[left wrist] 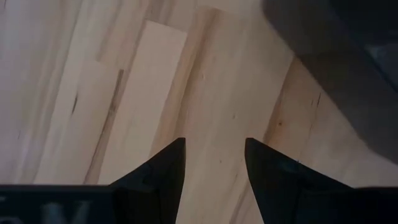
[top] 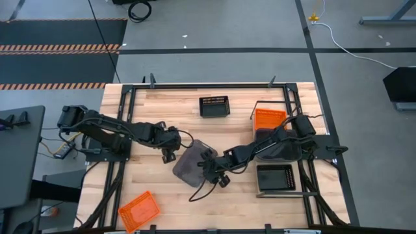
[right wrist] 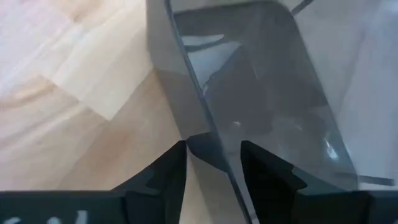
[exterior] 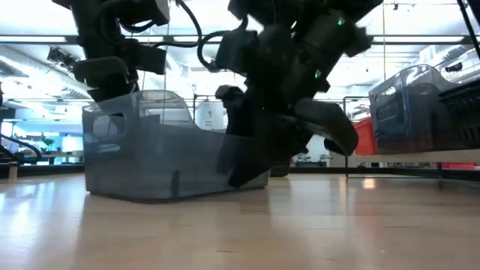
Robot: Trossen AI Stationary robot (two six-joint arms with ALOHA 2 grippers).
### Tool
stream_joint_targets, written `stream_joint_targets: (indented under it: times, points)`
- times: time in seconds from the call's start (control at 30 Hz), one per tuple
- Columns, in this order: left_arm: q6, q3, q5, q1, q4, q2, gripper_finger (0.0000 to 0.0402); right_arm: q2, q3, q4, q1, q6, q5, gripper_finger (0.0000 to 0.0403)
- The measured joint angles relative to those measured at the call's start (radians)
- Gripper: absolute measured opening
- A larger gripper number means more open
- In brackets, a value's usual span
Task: Stack baskets on shelf by color
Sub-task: Stack the black transparent bin on top of the black transparent bin on the shelf
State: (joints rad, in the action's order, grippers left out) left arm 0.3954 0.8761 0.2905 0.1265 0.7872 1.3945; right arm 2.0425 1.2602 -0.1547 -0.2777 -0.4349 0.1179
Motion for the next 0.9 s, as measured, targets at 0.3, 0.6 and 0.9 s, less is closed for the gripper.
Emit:
stream_joint_targets:
  times: [0.3, 0.6, 0.9]
  points:
    - [-0.023, 0.000, 0.140, 0.000, 0.087, 0.000, 0.0172, -0.063, 0.049, -0.066, -0.034, 0.079, 0.045, 0.0040]
    - [-0.014, 0.000, 0.248, 0.009, 0.128, 0.000, 0.0172, -0.067, 0.089, -0.195, -0.028, 0.149, 0.042, 0.0007]
    - [0.012, 0.000, 0.232, 0.035, 0.131, 0.000, 0.0172, -0.066, 0.087, -0.164, -0.025, 0.153, 0.012, 0.0088]
